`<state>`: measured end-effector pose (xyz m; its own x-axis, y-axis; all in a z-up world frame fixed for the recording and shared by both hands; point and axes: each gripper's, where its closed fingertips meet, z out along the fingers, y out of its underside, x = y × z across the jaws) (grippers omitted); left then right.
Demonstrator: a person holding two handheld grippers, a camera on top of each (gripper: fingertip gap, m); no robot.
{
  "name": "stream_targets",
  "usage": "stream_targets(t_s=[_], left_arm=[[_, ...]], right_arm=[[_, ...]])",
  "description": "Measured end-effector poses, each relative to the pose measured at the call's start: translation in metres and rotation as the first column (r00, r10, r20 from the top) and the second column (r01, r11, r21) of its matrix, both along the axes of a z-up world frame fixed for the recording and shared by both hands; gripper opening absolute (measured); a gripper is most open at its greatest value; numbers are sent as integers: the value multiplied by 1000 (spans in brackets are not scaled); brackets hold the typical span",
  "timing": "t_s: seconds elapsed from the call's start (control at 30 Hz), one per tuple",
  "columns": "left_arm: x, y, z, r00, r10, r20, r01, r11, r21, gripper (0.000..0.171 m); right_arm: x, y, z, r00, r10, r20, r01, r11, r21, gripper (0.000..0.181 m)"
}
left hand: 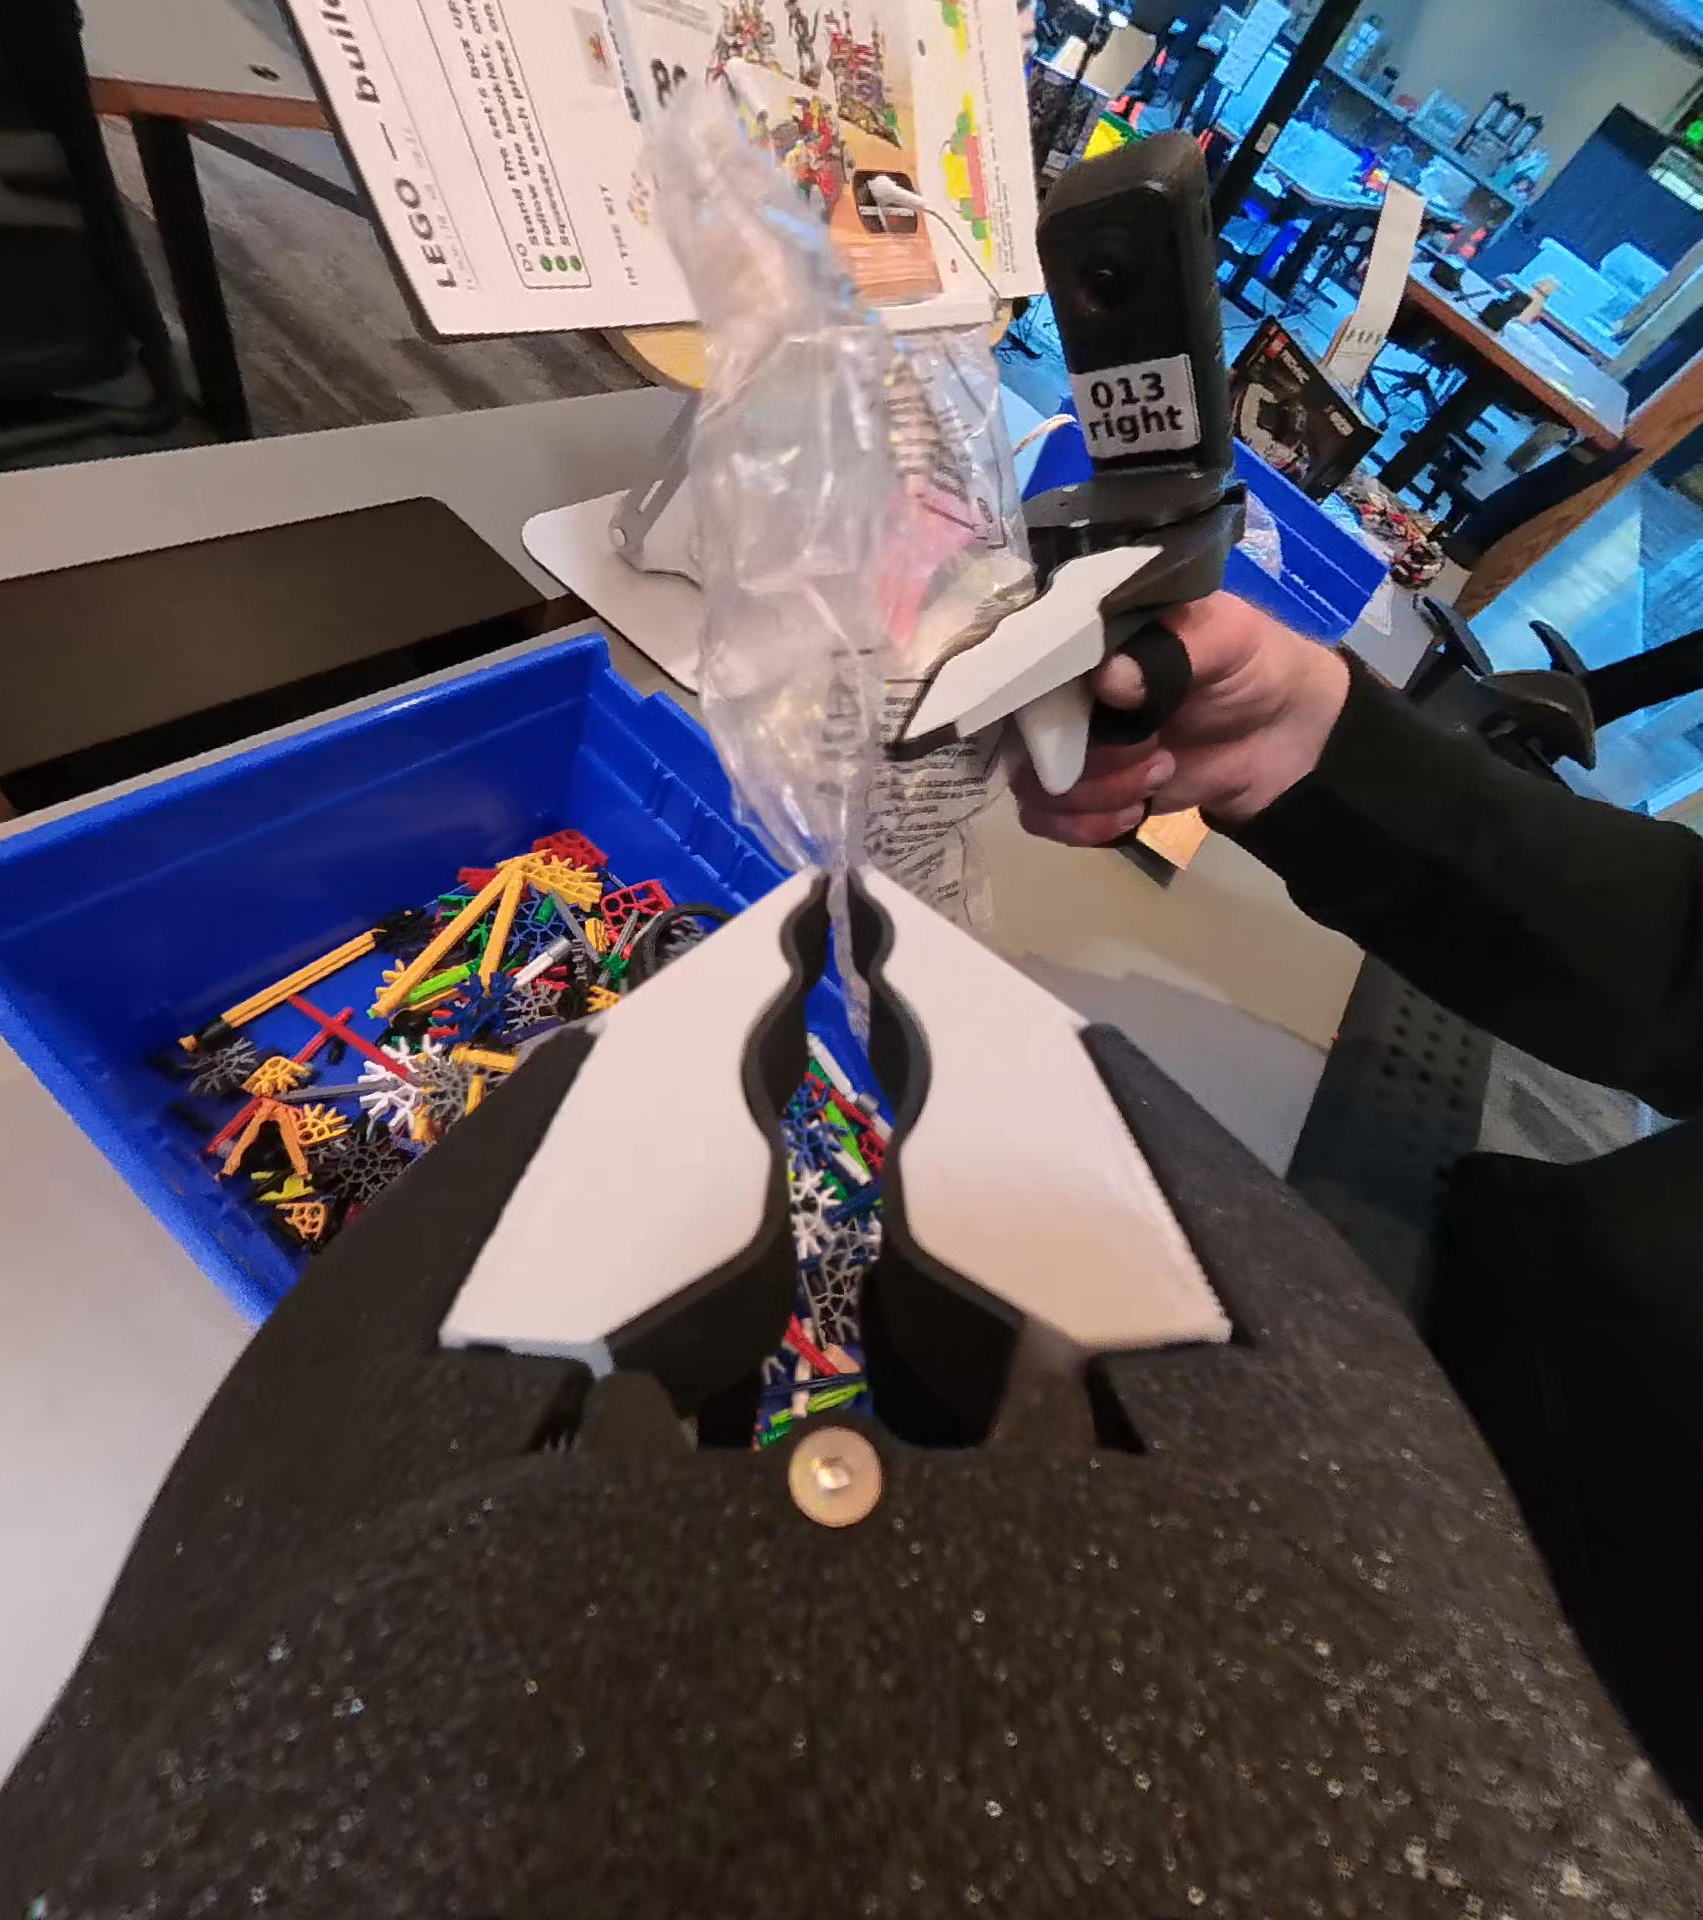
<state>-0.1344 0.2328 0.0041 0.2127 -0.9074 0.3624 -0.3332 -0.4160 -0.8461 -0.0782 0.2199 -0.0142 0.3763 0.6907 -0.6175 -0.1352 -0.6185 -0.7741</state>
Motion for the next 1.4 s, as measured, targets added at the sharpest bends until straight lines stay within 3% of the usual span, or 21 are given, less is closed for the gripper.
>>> stream_targets(t_s=[0.17, 0.23, 0.37, 0.43, 0.5, 0.6, 0.67, 0.83, 1.07, 1.27, 1.4], left_arm=[[-3, 0, 6, 998, 7, 66, -4, 999, -47, 0], [-4, -3, 4, 998, -5, 56, 7, 999, -38, 3], [-1, -7, 8, 998, -8, 58, 9, 1000, -17, 41], [2, -15, 12, 998, -30, 51, 29, 999, 25, 48], [8, -25, 17, 995, -65, 74, 62, 997, 42, 44], [18, -46, 26, 983, -149, 107, 139, 986, 95, 13], [23, -56, 27, 981, -170, 90, 159, 979, 125, 2], [33, -75, 36, 973, -203, 110, 185, 970, 157, 0], [67, -110, 38, 960, -241, 145, 225, 967, 120, 0], [118, -136, 32, 963, -230, 139, 226, 973, 42, 47], [166, -162, 24, 958, -276, 81, 271, 960, 66, 56]], right_arm=[[4, -6, 7, 999, -14, -33, 15, 1000, 25, 0], [4, -9, 10, 999, -39, 14, 37, 996, 81, 0], [-2, -21, 12, 979, -100, 175, 63, 976, 209, 0], [-5, -29, 10, 945, -141, 295, 54, 957, 285, 0], [-13, -42, 12, 914, -149, 377, 2, 932, 362, 0], [-19, -60, 17, 900, -153, 409, -25, 917, 398, 0], [-15, -69, 19, 899, -174, 403, -7, 913, 409, 0], [1, -97, 24, 931, -194, 308, 62, 919, 390, 0], [42, -138, 26, 934, -275, 227, 170, 903, 395, 0], [113, -183, 26, 920, -344, 187, 263, 897, 354, 0], [201, -215, 26, 857, -475, 199, 397, 856, 332, 0]])
